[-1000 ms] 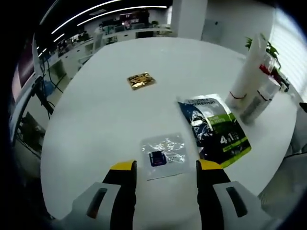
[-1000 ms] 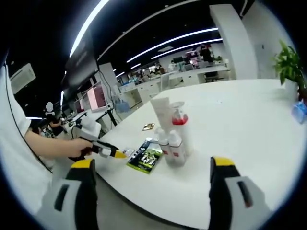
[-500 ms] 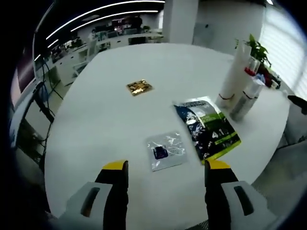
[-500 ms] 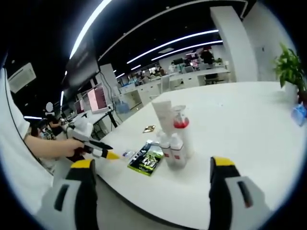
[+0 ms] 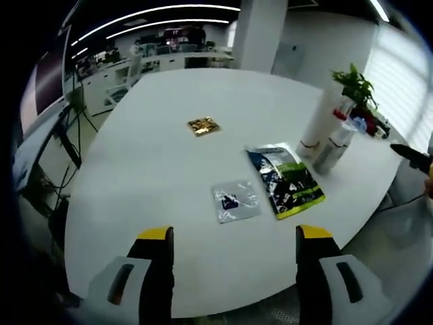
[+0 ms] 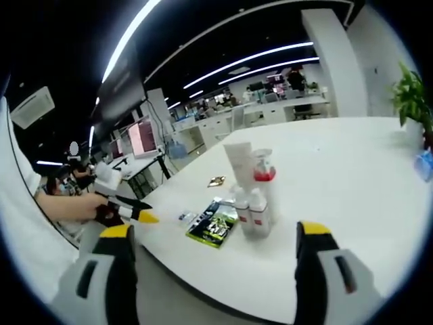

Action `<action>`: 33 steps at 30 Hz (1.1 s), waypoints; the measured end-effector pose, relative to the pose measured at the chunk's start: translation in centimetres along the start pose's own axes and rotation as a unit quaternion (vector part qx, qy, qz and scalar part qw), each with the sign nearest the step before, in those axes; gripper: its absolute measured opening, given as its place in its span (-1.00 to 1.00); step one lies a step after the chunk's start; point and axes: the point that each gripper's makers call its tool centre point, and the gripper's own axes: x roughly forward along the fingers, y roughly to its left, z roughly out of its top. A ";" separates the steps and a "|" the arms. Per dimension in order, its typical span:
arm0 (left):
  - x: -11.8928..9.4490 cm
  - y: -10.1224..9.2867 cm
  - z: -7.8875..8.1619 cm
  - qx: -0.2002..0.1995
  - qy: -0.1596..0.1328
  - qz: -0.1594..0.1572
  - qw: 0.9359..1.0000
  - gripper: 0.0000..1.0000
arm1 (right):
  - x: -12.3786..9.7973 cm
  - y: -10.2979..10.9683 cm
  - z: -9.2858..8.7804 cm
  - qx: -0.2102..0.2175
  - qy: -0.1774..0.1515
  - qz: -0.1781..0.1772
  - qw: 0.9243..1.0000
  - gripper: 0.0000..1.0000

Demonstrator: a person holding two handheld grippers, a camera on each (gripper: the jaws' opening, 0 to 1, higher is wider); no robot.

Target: Arrange the skincare products in the storage area until every visible bottle or jar stands upright without overlapping.

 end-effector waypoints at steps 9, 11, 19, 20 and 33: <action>-1.1 -0.4 0.0 0.014 -0.005 -0.011 1.000 0.68 | -0.2 0.5 0.1 -0.001 -0.004 0.005 1.000 0.99; -1.2 -0.5 0.0 0.019 -0.004 -0.012 1.000 0.72 | -0.2 0.6 0.1 0.000 -0.005 0.005 1.000 0.99; -1.2 -0.9 0.0 0.027 0.001 -0.016 0.999 0.88 | -0.3 0.4 0.2 0.001 -0.005 0.004 1.000 0.99; -1.2 -1.0 0.1 0.028 0.001 -0.018 0.999 0.88 | -0.3 0.3 0.2 0.001 -0.006 0.004 1.000 0.99; 0.2 -0.7 2.0 0.042 -0.003 -0.002 0.999 0.94 | 0.0 -0.6 0.5 0.001 -0.008 -0.002 1.000 0.98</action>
